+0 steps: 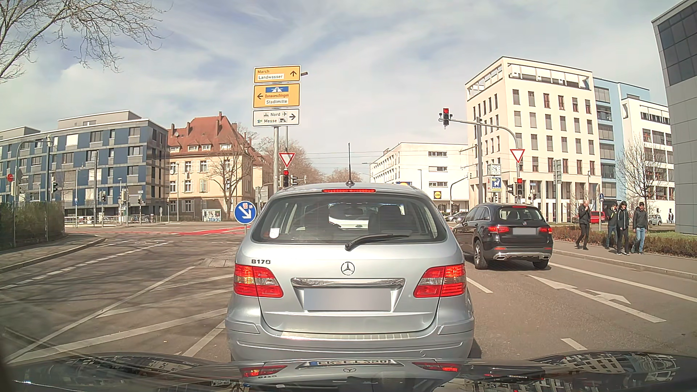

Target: Follow the waypoints while adhering to traffic rules and regulations

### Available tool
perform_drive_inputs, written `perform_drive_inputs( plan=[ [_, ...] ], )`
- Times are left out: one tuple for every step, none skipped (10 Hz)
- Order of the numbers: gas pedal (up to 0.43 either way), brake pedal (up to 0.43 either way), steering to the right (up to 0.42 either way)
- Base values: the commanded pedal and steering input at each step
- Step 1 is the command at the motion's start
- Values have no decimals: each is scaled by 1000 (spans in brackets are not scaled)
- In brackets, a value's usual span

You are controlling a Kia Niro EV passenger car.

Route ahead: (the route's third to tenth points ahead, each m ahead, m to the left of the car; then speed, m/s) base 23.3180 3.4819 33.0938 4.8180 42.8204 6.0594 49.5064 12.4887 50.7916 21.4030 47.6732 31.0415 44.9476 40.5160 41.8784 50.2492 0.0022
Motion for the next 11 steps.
perform_drive_inputs(
  plan=[
    [0, 299, 6],
    [0, 299, 6],
    [0, 299, 6],
    [0, 299, 6],
    [0, 299, 6],
    [0, 299, 6],
    [0, 299, 6],
    [0, 299, 6],
    [0, 299, 6],
    [0, 299, 6],
    [0, 293, 6]
  ],
)
